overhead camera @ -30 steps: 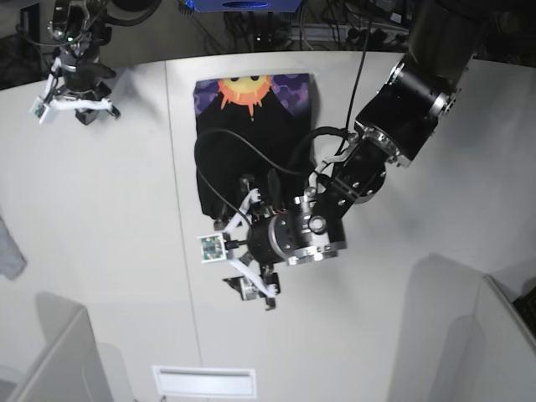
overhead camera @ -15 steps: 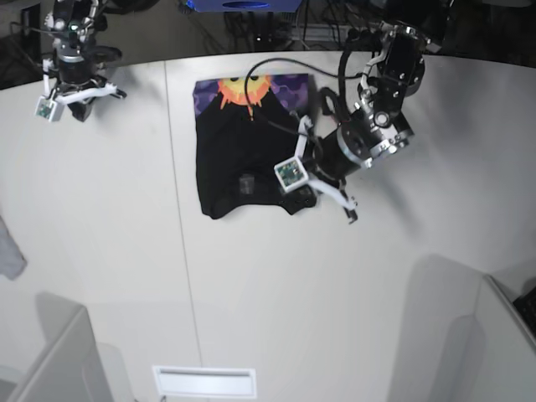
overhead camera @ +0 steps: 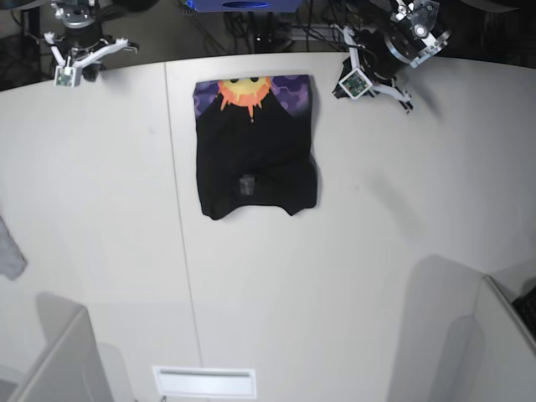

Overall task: Fold the T-shirt properly
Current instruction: 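Release the bundle and raise the left gripper away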

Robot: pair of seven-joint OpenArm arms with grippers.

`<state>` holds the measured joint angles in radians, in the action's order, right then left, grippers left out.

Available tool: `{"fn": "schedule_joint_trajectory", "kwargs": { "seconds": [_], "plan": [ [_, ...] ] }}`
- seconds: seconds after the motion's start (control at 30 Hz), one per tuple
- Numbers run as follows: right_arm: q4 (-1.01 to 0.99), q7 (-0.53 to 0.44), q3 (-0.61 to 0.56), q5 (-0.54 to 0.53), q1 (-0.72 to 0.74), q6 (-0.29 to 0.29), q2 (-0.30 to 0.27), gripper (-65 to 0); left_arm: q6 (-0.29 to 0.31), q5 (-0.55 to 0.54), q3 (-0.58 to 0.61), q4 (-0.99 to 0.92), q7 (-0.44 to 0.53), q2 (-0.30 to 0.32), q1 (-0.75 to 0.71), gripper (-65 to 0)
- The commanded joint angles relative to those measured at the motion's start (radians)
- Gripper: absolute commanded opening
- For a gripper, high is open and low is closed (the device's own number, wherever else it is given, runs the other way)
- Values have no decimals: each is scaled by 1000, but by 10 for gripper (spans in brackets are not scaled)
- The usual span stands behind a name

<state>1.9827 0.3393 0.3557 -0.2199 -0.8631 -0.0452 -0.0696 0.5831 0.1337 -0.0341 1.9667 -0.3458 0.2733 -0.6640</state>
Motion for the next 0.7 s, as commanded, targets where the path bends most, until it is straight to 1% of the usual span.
{"fn": "schedule_joint_trajectory", "kwargs": {
  "seconds": [0.0,0.07,0.23,0.3,0.37,0.43,0.53,0.6,0.67],
  "plan": [
    [20,-21,3,3,-31,0,-11,-650,1,-7,-20,20,23,5,-40,-650],
    [17,-21,-20,4,-67,0,-20,-650,1,-7,-40,20,23,5,-107,-650],
    [16,-21,-114,4,-176,0,-123,-650,-1,-7,-46,15,20,5,-234,-650],
    [14,-15,-149,4,-210,0,-149,-650,-1,-7,-45,12,17,5,-274,-650],
    [14,43,-180,4,-226,0,-171,-650,-1,-7,-37,10,17,4,-311,-650],
    [11,145,-203,4,-222,0,-189,-650,-1,-7,-31,1,17,4,-340,-650],
    [-9,278,-240,4,-199,0,-194,-650,-1,-7,-31,-57,17,4,-359,-650],
    [-47,315,-275,4,-180,0,-212,-650,-1,-7,-31,-120,15,4,-359,-650],
    [-109,323,-321,4,-141,0,-229,-650,-1,-7,-31,-208,18,4,-353,-650]
  ]
}}
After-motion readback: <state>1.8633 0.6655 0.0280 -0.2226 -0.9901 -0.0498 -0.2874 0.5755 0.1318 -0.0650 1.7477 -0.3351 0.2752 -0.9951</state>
